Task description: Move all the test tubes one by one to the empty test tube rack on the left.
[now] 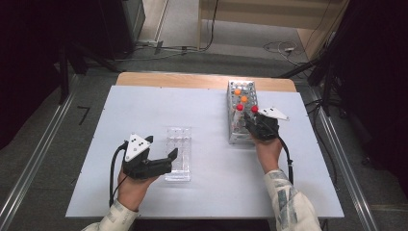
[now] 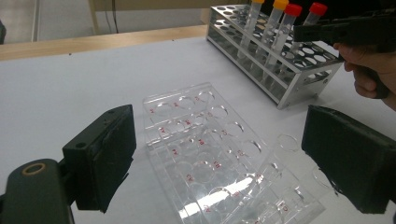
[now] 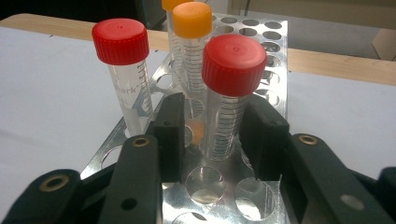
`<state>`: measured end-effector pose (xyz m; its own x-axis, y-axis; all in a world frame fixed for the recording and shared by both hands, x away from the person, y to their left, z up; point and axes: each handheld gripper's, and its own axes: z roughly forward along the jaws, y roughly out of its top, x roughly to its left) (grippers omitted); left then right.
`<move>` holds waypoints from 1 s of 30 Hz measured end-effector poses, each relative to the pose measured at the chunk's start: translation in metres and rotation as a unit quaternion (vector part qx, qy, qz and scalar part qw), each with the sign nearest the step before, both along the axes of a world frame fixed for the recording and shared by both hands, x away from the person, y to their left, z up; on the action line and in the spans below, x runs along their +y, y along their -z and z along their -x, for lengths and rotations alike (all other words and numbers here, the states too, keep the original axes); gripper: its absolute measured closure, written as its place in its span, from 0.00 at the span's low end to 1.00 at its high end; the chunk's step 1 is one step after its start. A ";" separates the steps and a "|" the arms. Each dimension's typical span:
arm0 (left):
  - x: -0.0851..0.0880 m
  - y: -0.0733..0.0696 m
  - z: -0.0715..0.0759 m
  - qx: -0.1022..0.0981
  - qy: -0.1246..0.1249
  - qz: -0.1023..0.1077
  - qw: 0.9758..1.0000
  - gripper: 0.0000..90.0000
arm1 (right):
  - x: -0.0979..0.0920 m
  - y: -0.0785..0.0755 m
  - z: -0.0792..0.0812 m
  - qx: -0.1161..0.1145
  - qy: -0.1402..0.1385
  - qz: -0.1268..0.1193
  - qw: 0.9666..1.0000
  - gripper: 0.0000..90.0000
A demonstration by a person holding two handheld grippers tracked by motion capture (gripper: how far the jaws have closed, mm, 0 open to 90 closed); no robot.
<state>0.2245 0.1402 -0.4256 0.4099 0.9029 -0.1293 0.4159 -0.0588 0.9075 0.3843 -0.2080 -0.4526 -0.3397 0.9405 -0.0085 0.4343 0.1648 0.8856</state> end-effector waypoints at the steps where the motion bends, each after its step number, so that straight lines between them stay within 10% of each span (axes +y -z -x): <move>1: 0.000 0.000 0.000 0.001 0.000 0.000 1.000 0.12 | 0.000 0.000 0.000 0.000 0.001 0.000 1.000 0.68; 14: -0.001 0.000 0.001 -0.002 0.002 -0.003 1.000 0.13 | -0.002 -0.001 0.001 -0.003 0.008 -0.003 1.000 0.79; 30: -0.003 -0.002 0.002 -0.005 0.002 0.000 1.000 0.13 | -0.007 -0.053 0.042 -0.062 -0.040 -0.023 0.997 0.79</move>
<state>0.2222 0.1376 -0.4240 0.4157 0.9010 -0.1241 0.4058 -0.0616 0.9119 0.3426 -0.2154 -0.3992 -0.4117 0.9112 -0.0129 0.3083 0.1527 0.9389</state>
